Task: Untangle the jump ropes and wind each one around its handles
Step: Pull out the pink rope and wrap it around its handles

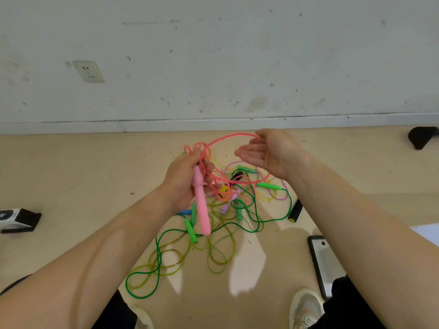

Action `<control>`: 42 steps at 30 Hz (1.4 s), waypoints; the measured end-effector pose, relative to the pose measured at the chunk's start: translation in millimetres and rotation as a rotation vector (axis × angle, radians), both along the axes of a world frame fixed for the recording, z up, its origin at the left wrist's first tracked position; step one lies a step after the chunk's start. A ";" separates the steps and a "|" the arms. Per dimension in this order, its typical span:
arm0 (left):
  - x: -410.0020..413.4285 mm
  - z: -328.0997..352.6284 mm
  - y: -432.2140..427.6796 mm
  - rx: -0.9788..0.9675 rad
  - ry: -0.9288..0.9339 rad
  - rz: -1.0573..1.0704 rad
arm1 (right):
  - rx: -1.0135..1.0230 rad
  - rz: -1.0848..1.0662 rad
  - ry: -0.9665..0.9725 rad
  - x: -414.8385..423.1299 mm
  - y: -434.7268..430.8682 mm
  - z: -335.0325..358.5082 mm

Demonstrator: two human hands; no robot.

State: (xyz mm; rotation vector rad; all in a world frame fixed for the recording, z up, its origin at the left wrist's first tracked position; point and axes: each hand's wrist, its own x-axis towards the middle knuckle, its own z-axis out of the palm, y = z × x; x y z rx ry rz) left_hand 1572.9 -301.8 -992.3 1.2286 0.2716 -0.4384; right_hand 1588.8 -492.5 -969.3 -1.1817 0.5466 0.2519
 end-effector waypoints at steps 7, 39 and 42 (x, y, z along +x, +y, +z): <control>16.6 26.6 20.8 -0.312 0.075 0.099 | -0.757 0.176 -0.060 -5.3 3.7 -45.3; -0.8 -9.0 11.8 0.204 -0.325 -0.271 | 0.378 -0.072 -0.173 -11.6 28.0 16.1; -7.3 -4.5 7.4 0.239 -0.419 -0.368 | 0.457 -0.137 -0.168 -11.3 28.6 14.4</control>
